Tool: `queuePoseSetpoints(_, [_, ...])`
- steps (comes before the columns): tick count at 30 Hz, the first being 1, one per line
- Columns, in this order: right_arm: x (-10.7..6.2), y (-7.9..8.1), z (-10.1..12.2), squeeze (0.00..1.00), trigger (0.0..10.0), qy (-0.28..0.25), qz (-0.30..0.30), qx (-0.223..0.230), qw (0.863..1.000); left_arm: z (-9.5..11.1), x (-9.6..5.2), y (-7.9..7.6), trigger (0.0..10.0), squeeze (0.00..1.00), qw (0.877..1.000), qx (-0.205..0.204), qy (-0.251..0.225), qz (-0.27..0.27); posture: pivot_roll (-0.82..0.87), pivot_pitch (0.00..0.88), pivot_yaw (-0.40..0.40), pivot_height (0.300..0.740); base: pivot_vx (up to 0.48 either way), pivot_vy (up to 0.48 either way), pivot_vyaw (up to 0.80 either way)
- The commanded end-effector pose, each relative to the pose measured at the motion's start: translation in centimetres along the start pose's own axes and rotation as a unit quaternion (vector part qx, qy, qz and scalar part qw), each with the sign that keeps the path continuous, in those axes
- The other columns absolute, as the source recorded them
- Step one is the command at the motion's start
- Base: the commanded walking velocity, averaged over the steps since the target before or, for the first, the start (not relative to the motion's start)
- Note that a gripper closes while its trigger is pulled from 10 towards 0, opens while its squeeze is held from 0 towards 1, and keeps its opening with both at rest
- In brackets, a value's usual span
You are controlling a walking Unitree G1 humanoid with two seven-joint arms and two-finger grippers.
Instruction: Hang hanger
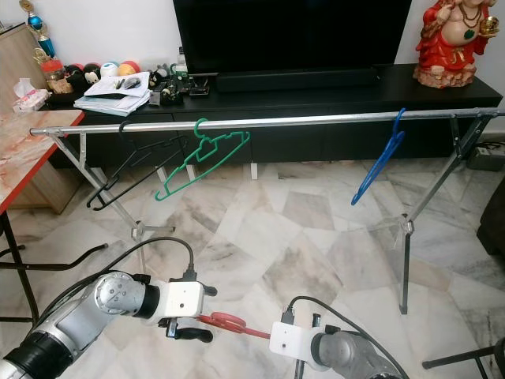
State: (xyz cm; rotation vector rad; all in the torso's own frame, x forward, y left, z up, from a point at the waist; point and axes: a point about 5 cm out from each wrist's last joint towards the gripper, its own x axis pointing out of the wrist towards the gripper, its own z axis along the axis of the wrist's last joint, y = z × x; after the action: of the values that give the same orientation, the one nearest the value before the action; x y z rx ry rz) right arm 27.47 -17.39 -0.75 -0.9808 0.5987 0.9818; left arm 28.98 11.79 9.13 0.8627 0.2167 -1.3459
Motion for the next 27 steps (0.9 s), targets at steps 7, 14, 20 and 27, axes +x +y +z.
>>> queuePoseSetpoints(7, [0.05,-0.18,0.54,0.00,10.0,-0.014,-0.003,0.000,1.000,-0.20,-0.12,-0.03,0.0,0.00,1.000,0.000,0.000,0.001,0.07,0.085,0.086,0.740,0.000,0.000,0.00])
queuePoseSetpoints(14, [0.03,-0.23,0.59,0.00,10.0,-0.015,-0.002,-0.003,1.000,-0.24,-0.01,-0.15,0.0,0.00,1.000,-0.001,-0.001,-0.005,0.07,0.087,0.086,0.740,0.000,0.000,0.00])
queuePoseSetpoints(20, [0.08,-0.07,0.61,0.00,10.0,-0.016,0.001,-0.004,1.000,-0.29,0.14,-0.14,0.0,0.00,1.000,0.002,0.001,-0.003,0.07,0.091,0.087,0.740,0.000,0.000,0.00])
queuePoseSetpoints(27, [0.04,0.14,0.33,0.00,10.0,-0.012,0.003,-0.002,1.000,-0.08,0.15,0.04,0.0,0.00,1.000,0.004,-0.005,0.001,0.07,0.091,0.088,0.740,0.000,0.000,0.00])
